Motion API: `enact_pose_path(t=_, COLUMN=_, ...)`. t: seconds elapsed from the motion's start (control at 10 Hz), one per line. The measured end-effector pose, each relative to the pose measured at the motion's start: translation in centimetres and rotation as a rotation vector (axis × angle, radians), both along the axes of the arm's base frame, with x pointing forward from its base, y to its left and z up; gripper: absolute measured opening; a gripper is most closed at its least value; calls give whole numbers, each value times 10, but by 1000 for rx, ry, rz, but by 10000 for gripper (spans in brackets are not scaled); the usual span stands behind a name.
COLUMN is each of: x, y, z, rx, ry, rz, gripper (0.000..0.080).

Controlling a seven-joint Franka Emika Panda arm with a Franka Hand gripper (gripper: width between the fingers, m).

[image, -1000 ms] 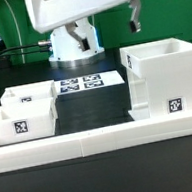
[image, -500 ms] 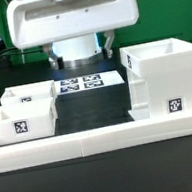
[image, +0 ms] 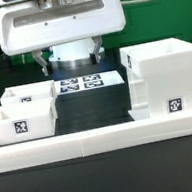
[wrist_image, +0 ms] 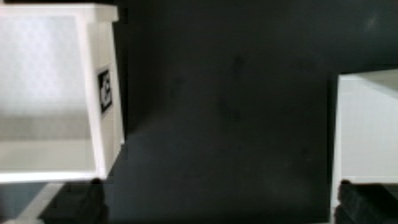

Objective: Assemble drawer

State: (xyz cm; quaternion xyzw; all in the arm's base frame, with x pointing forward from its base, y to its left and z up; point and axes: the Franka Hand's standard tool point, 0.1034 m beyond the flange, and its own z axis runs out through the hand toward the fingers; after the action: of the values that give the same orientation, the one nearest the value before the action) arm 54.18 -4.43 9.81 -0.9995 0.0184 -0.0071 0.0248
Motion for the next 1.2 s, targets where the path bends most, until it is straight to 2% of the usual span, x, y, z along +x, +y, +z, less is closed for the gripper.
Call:
enact_pose_path(t=0.3, x=-9, y=-30, z=-20, rx=-17, ry=25, rz=-11, gripper=649)
enact_pose_path(t=0.5, x=-12, y=-45, z=-35, rx=-30, ry=21, rz=-12, gripper=649)
enact_pose_path(t=1.0, x=-18, y=-51, z=-73, rx=-64, ry=10, rz=-1, gripper=649)
enact_pose_path(t=1.2, x=-23, y=-50, z=-82, rx=-67, ry=18, rz=1, gripper=649)
